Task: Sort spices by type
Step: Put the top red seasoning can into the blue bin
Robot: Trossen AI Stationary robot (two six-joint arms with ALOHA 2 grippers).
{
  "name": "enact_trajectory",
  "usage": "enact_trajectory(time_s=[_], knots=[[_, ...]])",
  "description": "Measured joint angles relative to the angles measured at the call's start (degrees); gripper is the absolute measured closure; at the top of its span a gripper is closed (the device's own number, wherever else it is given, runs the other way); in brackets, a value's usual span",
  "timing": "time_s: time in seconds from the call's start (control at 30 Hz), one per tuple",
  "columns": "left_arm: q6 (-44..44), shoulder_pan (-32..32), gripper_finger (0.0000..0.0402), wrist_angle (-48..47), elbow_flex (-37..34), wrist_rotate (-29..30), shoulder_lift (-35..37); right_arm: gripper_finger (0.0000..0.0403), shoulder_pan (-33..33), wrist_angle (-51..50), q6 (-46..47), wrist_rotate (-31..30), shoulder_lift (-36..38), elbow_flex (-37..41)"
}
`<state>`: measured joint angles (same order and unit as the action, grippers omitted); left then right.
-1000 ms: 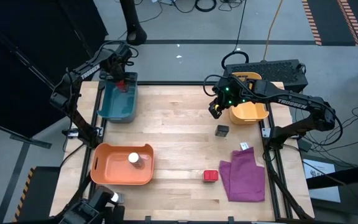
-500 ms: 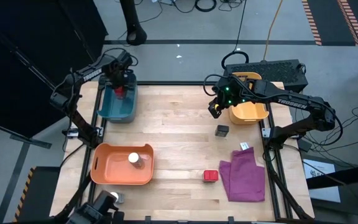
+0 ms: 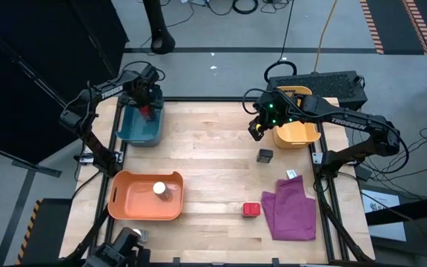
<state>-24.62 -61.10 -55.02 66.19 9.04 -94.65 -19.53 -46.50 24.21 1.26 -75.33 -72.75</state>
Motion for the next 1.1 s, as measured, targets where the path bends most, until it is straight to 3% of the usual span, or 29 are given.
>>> enact_trajectory(time_s=[0.33,0.57,1.1], knots=[[0.0,0.0,0.0187,2.2,0.0,0.6,0.0,0.0403,0.0,0.0,0.0,0.0,0.0,0.0],[1.0,0.0,0.0136,1.4,0.0,1.1,0.0,0.0403,0.0,0.0,0.0,0.0,0.0,0.0],[3.0,0.0,0.0134,-3.3,1.8,2.1,0.8,0.0403,0.0,0.0,0.0,0.1,0.0,0.0]])
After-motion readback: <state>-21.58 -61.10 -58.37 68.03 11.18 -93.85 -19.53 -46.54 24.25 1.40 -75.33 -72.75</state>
